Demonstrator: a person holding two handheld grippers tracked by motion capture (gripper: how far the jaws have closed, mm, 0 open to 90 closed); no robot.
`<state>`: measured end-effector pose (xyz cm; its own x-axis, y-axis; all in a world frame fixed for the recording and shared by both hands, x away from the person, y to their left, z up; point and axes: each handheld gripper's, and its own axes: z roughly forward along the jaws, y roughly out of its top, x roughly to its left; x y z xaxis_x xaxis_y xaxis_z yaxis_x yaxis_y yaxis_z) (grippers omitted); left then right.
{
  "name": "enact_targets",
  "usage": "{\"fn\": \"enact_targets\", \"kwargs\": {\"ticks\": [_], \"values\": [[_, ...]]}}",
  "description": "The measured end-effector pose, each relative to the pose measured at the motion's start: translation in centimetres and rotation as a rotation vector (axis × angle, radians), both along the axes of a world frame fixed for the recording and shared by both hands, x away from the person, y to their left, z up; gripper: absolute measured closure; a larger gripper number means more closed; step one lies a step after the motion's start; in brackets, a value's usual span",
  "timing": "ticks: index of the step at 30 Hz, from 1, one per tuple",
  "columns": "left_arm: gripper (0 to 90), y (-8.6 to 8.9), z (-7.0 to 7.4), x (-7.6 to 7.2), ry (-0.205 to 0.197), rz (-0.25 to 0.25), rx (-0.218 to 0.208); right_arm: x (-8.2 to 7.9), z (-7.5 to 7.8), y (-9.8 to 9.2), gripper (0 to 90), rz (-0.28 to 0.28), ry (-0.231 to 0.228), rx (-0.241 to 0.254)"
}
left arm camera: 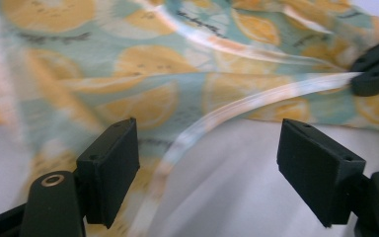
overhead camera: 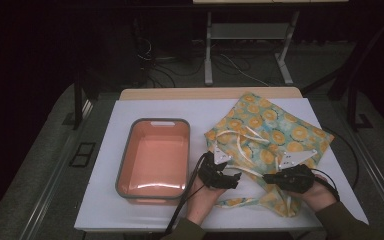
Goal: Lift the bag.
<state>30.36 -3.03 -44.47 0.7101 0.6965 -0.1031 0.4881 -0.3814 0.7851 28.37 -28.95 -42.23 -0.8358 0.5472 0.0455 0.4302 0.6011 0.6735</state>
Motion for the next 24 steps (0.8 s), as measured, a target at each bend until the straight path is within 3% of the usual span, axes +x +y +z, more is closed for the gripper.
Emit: {"fn": "enact_targets", "kwargs": {"ticks": [6,13,15,19,24], "values": [[22.8,-0.1,-0.4,0.7,-0.009,0.03,0.027,0.5,0.1,-1.3,88.9,-0.041,-0.006,-0.005],[51.4,-0.3,-1.1,1.6,0.015,0.081,0.069,0.6,0.7,-1.7,88.9,-0.055,-0.02,0.035],[60.5,-0.2,-1.2,1.8,0.0,0.095,0.073,0.6,0.8,-1.8,88.9,-0.056,-0.021,0.045],[85.6,-0.2,-1.3,2.2,0.015,0.085,0.049,0.7,0.9,-1.7,88.9,-0.053,-0.029,0.056],[89.3,-0.4,-0.4,2.3,0.0,0.078,-0.019,1.2,1.3,-1.6,88.9,-0.067,-0.05,0.07]]}}
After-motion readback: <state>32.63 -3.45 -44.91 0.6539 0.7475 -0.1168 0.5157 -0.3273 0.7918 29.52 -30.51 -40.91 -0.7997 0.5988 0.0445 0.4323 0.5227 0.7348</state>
